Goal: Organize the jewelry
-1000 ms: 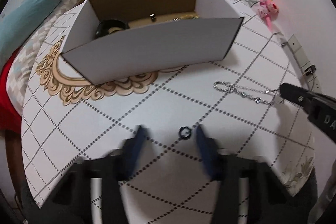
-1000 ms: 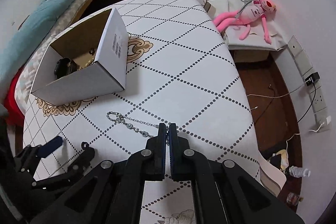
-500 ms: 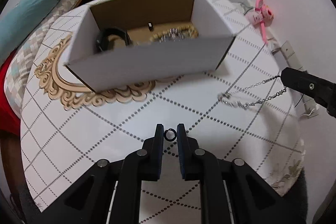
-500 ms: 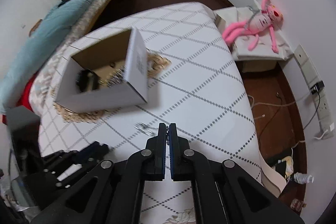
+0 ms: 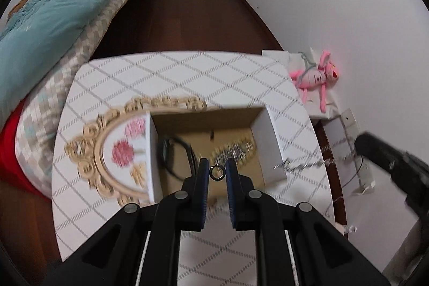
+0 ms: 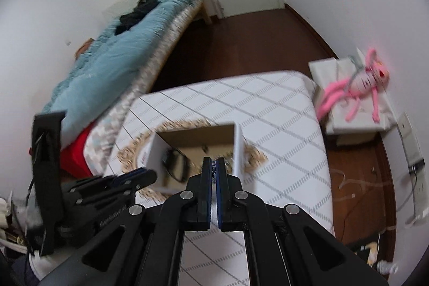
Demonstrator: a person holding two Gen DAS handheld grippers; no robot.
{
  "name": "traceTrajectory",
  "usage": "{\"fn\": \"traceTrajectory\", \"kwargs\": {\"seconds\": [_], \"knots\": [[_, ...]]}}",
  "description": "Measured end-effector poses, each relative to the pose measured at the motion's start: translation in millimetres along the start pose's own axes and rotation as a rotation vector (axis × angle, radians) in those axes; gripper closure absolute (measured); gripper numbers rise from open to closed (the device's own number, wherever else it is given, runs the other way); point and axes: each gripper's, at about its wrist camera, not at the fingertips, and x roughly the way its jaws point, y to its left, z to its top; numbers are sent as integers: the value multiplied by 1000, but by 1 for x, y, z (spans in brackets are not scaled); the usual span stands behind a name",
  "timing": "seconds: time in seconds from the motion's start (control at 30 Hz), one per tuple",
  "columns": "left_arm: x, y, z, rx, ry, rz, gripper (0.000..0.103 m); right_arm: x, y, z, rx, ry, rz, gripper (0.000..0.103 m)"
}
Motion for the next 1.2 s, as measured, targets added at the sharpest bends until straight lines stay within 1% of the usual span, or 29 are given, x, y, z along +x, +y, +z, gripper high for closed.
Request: {"fn": "traceTrajectory", "kwargs": {"seconds": [0.1,0.2,0.27,0.37,0.43,0.47,0.53,0.57,0.6,0.67,0.73,0.77,0.8,0.83,0.87,0.9,0.93,1.0,1.03,1.07,1.13,1.2], "knots": [[13,8,20,1,14,18,93,16,11,16,-44,19,0,101],[32,16,32,-11,52,20,93,43,17,22,-64,79,-1,101],[47,20,37,-9,86,22,93,63,17,21,-62,126,2,101],[65,22,45,1,134,50,92,90,14,17,-59,189,-6,103],[73,21,47,6,156,60,89,104,11,15,-52,225,-14,103],[79,23,49,3,173,75,85,110,9,14,-53,237,-20,103],[83,28,52,-18,188,99,71,123,7,13,-48,275,-39,103],[84,31,53,-30,189,103,54,126,5,13,-46,287,-50,102],[81,36,54,-46,173,104,41,130,3,14,-41,301,-53,102],[75,42,55,-69,152,113,34,133,0,16,-34,309,-69,100],[68,50,55,-89,134,124,34,132,-3,19,-31,303,-90,92],[65,52,54,-92,124,138,30,130,-4,21,-35,294,-104,78],[62,54,53,-93,115,150,20,128,-6,21,-30,288,-107,61],[60,56,51,-95,109,160,14,127,-7,22,-24,284,-114,53],[56,58,49,-97,99,176,6,125,-9,24,-23,280,-125,41],[52,60,45,-94,88,197,5,124,-10,24,-24,273,-139,35],[50,60,43,-94,80,212,5,123,-10,24,-33,265,-165,32],[44,61,34,-86,59,247,2,123,-7,23,-57,254,-223,13],[42,61,28,-81,49,261,1,124,-7,21,-68,255,-255,9],[40,61,24,-79,42,268,0,124,-6,20,-73,258,-270,5],[39,61,14,-75,35,278,0,129,-6,14,-81,272,-291,4],[40,60,3,-76,41,281,0,133,-8,9,-78,284,-294,4]]}}
